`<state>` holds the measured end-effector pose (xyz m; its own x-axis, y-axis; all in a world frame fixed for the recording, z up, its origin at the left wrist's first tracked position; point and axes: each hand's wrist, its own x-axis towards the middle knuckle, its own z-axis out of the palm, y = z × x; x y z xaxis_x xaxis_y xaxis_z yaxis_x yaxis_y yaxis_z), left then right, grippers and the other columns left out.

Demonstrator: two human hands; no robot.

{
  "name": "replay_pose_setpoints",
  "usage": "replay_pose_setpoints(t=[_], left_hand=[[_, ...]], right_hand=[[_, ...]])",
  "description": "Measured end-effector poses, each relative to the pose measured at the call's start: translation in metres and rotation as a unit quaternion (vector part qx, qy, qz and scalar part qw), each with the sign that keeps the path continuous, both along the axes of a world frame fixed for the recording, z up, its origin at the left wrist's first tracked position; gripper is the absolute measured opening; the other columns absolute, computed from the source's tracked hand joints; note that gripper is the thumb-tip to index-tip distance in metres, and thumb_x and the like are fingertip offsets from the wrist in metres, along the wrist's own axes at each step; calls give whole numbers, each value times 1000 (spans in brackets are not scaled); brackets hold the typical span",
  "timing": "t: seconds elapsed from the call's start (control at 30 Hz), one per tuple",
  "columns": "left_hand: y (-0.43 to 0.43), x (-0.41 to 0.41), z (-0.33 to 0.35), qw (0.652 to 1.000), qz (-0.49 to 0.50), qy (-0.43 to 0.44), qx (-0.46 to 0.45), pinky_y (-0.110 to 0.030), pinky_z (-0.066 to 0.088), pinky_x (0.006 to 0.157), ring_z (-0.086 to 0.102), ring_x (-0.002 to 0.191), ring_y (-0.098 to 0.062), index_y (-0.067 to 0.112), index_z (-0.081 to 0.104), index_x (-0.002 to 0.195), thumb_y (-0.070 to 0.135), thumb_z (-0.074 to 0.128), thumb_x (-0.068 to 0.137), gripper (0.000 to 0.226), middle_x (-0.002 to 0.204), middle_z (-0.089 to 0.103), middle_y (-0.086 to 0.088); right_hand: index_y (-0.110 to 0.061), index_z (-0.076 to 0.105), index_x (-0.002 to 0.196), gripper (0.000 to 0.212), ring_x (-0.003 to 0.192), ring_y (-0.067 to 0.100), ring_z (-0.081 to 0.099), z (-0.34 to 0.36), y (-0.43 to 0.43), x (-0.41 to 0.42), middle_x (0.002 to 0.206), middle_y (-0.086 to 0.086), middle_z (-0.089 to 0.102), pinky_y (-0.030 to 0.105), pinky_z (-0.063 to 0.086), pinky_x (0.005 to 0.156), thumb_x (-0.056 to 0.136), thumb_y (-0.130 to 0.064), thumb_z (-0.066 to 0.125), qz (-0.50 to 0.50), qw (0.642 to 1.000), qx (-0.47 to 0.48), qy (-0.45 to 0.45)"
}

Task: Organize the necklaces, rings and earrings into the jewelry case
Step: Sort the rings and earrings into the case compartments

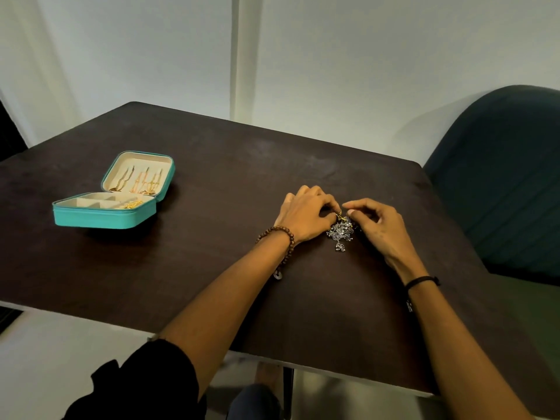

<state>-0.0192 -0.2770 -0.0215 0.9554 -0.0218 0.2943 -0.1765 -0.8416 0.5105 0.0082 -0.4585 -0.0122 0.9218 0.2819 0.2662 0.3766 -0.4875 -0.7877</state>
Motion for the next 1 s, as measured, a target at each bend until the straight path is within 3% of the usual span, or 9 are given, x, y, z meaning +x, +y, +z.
replay_pose_setpoints(t=[0.27, 0.5, 0.63, 0.8, 1.0], left_hand=[[0, 2, 3, 999, 24, -5, -32, -37, 32, 99, 47, 116, -14, 38, 72, 103, 42, 64, 91, 15, 113, 59, 9], [1, 5, 1, 999, 19, 10, -32, -35, 31, 100, 46, 117, -13, 36, 67, 106, 36, 58, 97, 13, 115, 57, 10], [3, 3, 2, 996, 17, 1, -89, -36, 33, 101, 48, 113, -10, 33, 64, 107, 32, 54, 101, 12, 112, 61, 13], [5, 0, 2, 986, 18, -16, -166, -37, 42, 94, 49, 90, -3, 32, 65, 101, 28, 54, 101, 11, 86, 57, 22], [8, 7, -5, 974, 18, -19, -223, -42, 54, 86, 62, 95, -5, 37, 65, 97, 32, 58, 99, 9, 98, 69, 12]], right_hand=[[-32, 78, 98, 14, 95, 4, 68, 1, 2, -3, 95, -15, 76, 26, 52, 89, 93, -23, 68, 13, 1000, -2, 8], [-32, 78, 96, 13, 93, 8, 70, 2, 3, -3, 91, -10, 76, 31, 55, 91, 91, -24, 69, 12, 1000, 20, 14], [-32, 78, 98, 11, 92, 1, 67, 1, 2, -3, 92, -12, 75, 25, 53, 87, 92, -28, 70, -5, 1000, 22, -5], [-27, 77, 103, 12, 94, -4, 62, 0, 2, -6, 104, -16, 71, 12, 46, 79, 95, -27, 69, -39, 993, 42, -106], [-28, 76, 104, 16, 85, 4, 63, 2, 16, -16, 95, -19, 69, 12, 48, 70, 89, -35, 75, -7, 982, 19, -190]])
